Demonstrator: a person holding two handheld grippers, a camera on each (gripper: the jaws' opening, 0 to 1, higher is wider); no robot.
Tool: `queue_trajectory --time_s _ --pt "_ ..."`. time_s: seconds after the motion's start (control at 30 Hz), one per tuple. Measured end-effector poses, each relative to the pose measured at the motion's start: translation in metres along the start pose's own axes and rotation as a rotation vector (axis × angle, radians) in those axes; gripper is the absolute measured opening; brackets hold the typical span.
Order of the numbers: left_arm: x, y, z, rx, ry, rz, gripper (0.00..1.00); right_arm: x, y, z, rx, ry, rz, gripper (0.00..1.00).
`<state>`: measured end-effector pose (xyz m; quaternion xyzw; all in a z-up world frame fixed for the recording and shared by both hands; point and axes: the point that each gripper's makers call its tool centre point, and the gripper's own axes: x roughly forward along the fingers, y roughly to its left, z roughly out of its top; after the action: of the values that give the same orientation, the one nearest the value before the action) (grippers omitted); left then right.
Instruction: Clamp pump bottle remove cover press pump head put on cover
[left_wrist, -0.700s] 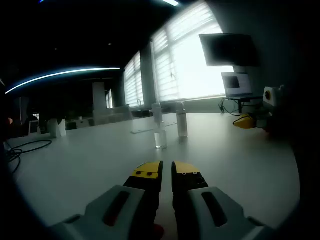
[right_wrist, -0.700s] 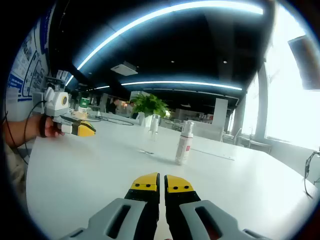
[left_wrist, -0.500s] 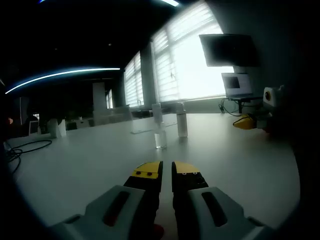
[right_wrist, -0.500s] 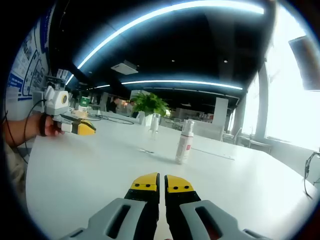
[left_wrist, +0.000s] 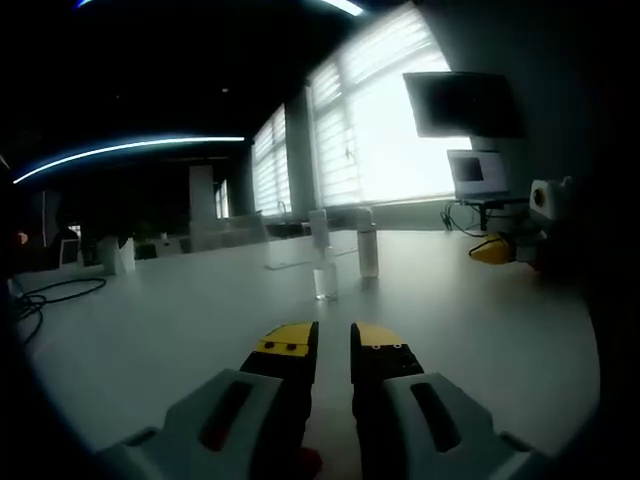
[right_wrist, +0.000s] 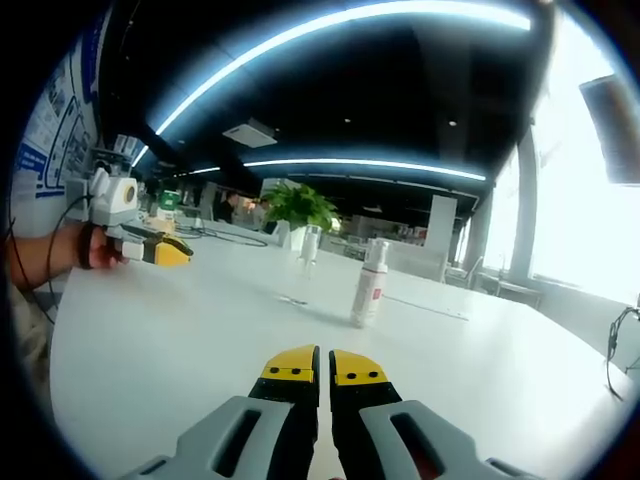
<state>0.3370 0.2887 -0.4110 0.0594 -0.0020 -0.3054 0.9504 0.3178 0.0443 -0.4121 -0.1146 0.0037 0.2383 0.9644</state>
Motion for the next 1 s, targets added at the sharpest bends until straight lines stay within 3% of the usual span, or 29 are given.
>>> queue_trajectory --time_s 1.0 --pt "0.0 -0.0005 -0.001 0.01 0.005 0.002 0.07 0.0005 0.0012 0.0009 -0.008 -0.007 0.011 0.04"
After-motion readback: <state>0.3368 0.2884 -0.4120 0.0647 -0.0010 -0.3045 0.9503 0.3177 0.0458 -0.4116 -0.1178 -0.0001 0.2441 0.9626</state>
